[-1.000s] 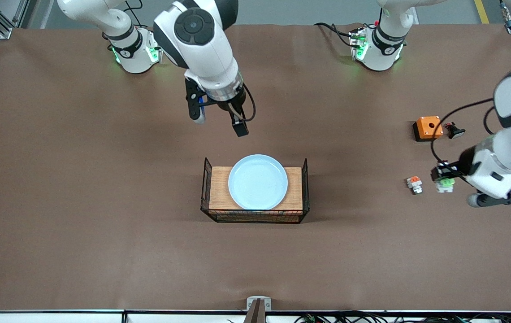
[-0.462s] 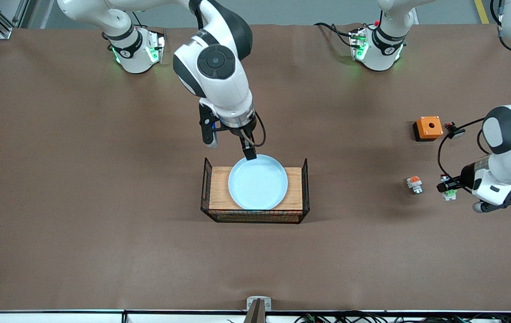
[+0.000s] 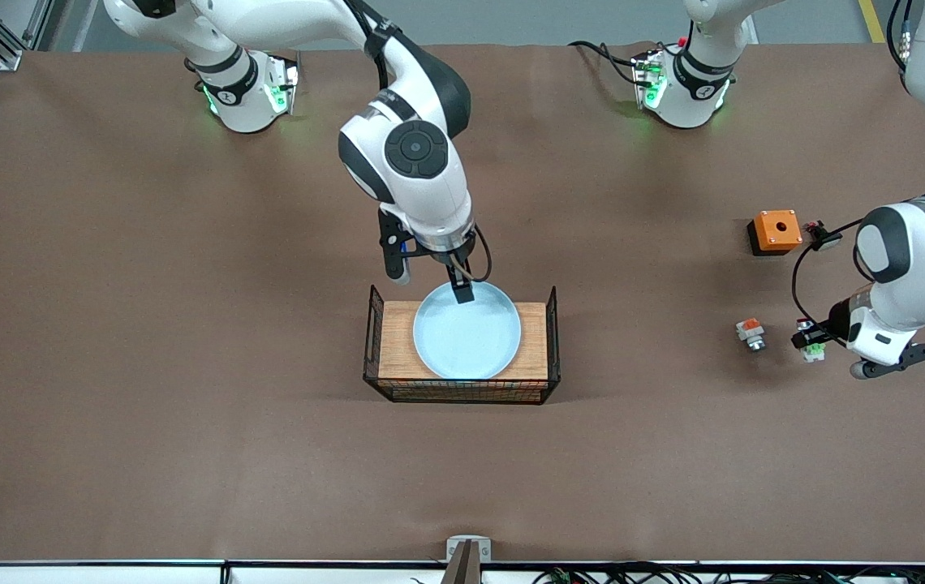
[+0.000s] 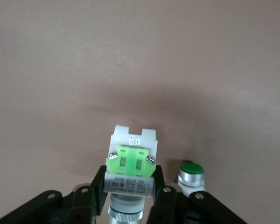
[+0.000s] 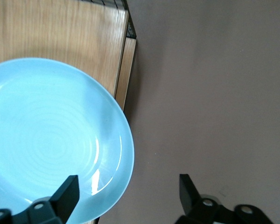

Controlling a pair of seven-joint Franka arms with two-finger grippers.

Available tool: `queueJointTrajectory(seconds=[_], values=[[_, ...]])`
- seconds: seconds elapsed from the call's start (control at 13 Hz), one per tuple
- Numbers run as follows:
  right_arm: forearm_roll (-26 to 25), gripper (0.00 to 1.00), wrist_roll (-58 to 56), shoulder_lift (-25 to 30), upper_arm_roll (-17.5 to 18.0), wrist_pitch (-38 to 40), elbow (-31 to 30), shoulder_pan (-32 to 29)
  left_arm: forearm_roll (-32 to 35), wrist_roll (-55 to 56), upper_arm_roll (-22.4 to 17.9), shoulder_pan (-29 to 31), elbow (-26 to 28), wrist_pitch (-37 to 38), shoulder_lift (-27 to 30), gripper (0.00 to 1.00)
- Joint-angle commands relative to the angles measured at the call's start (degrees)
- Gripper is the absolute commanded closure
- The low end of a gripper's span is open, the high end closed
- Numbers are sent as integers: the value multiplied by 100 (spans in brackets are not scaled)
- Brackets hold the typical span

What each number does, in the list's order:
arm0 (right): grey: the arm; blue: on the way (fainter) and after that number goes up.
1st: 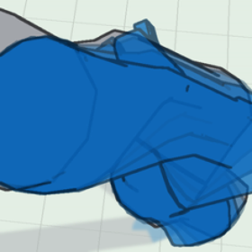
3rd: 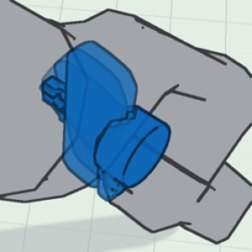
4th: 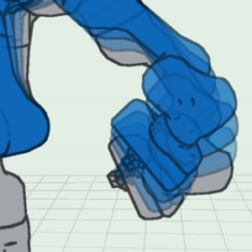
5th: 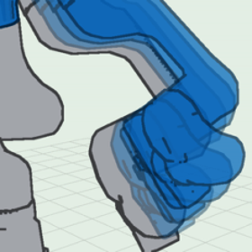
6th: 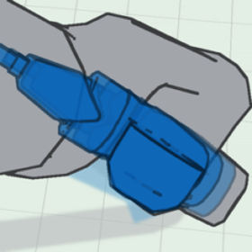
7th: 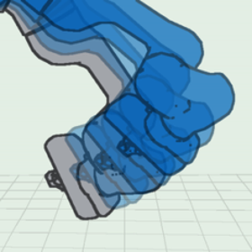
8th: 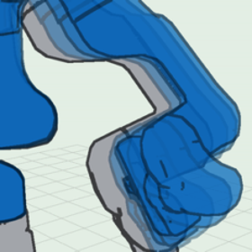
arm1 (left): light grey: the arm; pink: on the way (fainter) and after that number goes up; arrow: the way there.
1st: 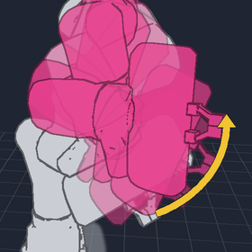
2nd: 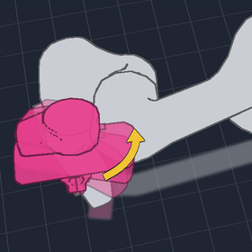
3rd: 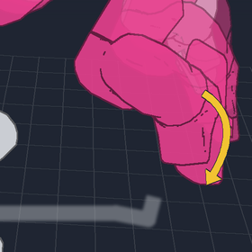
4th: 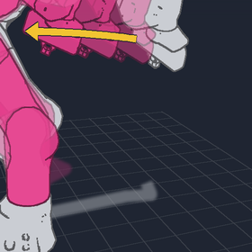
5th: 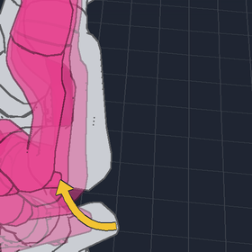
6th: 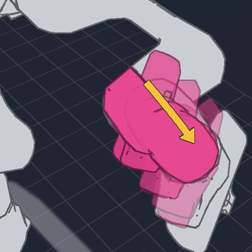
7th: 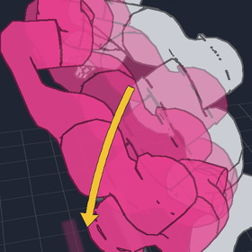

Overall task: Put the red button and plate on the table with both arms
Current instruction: 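Set the green button beside the red button while the right gripper grips the plate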

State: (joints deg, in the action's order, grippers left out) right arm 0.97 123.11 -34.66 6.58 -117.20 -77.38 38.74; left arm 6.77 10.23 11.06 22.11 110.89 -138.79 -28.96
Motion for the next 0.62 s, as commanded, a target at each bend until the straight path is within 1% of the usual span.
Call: queueJointTrajectory(seconds=[0.0, 0.15, 0.31, 0.38, 0.46, 0.54], values=[[-131, 17, 205, -181, -43, -40, 171, 160, 254, -39, 28, 110, 125, -209, -57, 95], [-237, 24, 205, -234, -43, -40, 171, 169, 614, -39, 36, 136, 134, -377, -197, 94], [-237, 28, 205, -243, -43, -31, 171, 134, 694, -65, 45, 189, 126, -386, -268, 90], [-228, 31, 205, -243, -43, -31, 171, 116, 695, -170, 45, 189, 126, -386, -268, 87], [-237, 32, 205, -243, -43, -40, 171, 98, 695, -345, 54, 206, 134, -386, -268, 84], [-237, 36, 196, -261, -43, -40, 171, 98, 695, -538, 54, 233, 134, -386, -268, 75]])
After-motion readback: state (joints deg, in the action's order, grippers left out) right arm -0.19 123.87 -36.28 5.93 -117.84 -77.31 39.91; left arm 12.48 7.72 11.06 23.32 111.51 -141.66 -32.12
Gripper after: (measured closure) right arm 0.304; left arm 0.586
